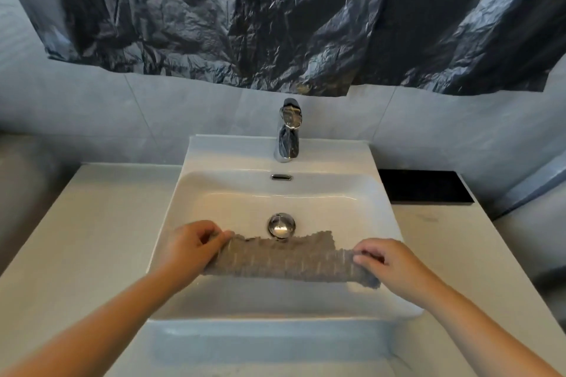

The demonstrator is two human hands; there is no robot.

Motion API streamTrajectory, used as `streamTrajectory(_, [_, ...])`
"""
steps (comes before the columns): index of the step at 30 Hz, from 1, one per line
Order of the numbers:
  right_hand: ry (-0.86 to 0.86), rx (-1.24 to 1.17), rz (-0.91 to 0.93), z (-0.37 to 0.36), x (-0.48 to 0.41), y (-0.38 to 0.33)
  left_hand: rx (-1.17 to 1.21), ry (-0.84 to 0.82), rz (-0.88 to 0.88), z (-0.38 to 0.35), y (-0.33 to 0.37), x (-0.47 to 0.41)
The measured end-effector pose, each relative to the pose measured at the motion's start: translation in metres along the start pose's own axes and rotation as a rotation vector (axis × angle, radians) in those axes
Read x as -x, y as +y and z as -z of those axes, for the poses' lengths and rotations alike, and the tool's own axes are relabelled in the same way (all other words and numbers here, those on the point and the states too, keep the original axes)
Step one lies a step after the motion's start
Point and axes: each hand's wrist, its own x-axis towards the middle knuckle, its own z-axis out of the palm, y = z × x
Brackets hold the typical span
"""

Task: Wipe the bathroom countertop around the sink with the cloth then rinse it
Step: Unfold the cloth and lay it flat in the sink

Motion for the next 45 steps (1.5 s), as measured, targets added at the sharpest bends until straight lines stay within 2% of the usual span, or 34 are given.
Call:
streamTrajectory(4, [-0.132, 0.048, -0.108, -0.033, 0.01, 0.025, -0.124, -0.174, 0.033, -0.027, -0.027, 0.021])
streamTrajectory(9, [-0.018, -0.046, -0.134, -0.035, -0.005, 0.028, -0.067, -0.12, 0.0, -0.035, -0.031, 0.013])
streamTrajectory(13, [-0.068, -0.03, -0.168, -0.036, -0.026, 0.038, -0.052, -0.092, 0.042, -0.038, -0.039, -0.003])
streamTrajectory(18, [0.006, 0.011, -0.166, -0.044, -0.056, 0.04, -0.18, -0.13, 0.13, -0.055, -0.055, -0.017])
streamTrajectory(23, [0.017, 0.068, -0.129, -0.055, -0.083, 0.038, -0.297, -0.053, 0.139, -0.066, -0.054, -0.027])
streamTrajectory(25, [0.012, 0.145, -0.121, -0.057, -0.091, 0.041, -0.286, -0.061, 0.092, -0.068, -0.058, -0.03])
streamTrajectory(28, [-0.034, 0.271, -0.07, -0.061, -0.096, 0.048, -0.332, -0.189, -0.046, -0.071, -0.063, -0.036])
streamTrajectory(34, [-0.087, 0.456, 0.016, -0.06, -0.101, 0.047, -0.489, -0.306, -0.076, -0.071, -0.054, -0.054])
streamTrajectory(37, [-0.097, 0.412, 0.014, -0.056, -0.098, 0.044, -0.401, -0.338, -0.054, -0.065, -0.05, -0.059])
streamTrajectory(40, [-0.086, 0.203, -0.115, -0.047, -0.096, 0.045, -0.286, -0.327, 0.044, -0.053, -0.049, -0.064])
streamTrajectory(43, [-0.006, -0.02, -0.239, -0.037, -0.096, 0.044, -0.282, -0.254, 0.129, -0.051, -0.053, -0.066])
streamTrajectory(45, [-0.005, -0.067, -0.265, -0.036, -0.095, 0.038, -0.202, -0.159, 0.176, -0.056, -0.053, -0.063])
